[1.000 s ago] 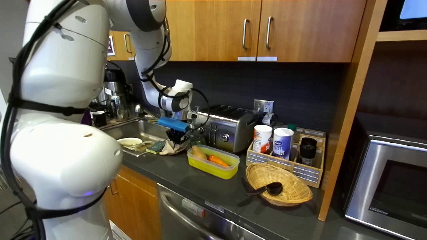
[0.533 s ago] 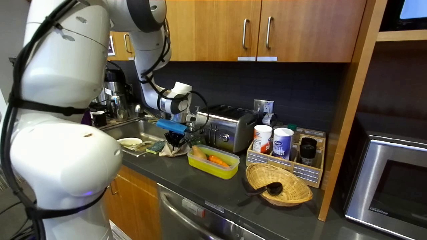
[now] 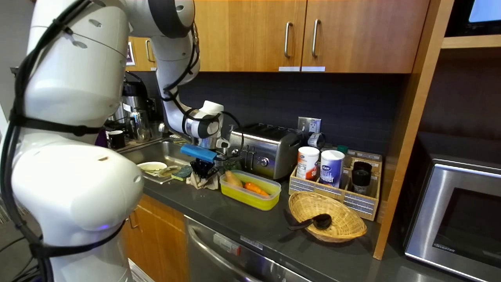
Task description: Use the paper towel to wipe the counter top
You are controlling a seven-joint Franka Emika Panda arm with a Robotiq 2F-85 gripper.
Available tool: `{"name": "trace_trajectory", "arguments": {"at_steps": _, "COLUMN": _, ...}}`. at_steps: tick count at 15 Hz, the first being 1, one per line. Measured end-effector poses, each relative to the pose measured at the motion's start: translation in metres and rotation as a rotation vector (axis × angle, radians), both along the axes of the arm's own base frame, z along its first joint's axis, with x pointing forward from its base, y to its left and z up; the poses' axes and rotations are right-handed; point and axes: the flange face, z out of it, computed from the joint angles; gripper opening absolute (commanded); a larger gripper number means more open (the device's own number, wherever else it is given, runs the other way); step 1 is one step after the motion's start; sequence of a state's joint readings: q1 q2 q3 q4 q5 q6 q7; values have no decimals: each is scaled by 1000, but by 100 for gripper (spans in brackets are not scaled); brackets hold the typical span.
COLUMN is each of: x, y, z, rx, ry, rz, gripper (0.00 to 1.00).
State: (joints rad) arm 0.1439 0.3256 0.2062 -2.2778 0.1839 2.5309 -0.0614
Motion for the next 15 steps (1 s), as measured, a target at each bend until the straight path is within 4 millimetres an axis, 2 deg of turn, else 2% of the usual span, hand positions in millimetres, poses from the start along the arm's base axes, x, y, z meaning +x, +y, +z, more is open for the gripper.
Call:
{"name": "trace_trajectory", "arguments": {"at_steps": 2, "x": 0, "y": 0, "z": 0, "rx": 0, "ry": 0, "rz": 0, "gripper": 0}}
{"name": "trace_trajectory", "arguments": {"at_steps": 3, "x": 0, "y": 0, "z": 0, "rx": 0, "ry": 0, "rz": 0, "gripper": 26}}
{"name": "trace_trajectory", "arguments": {"at_steps": 6, "x": 0, "y": 0, "z": 0, "rx": 0, "ry": 0, "rz": -1, "gripper": 37}}
{"name": "trace_trajectory", "arguments": {"at_steps": 12, "x": -5, "y": 5, "z": 3, "rx": -1, "ry": -1, "rz": 4, "gripper": 78}}
{"name": "trace_trajectory", "arguments": {"at_steps": 15, "x": -10, "y": 9, "z": 12, "rx": -3, "ry": -12, "rz": 9, "gripper": 98}}
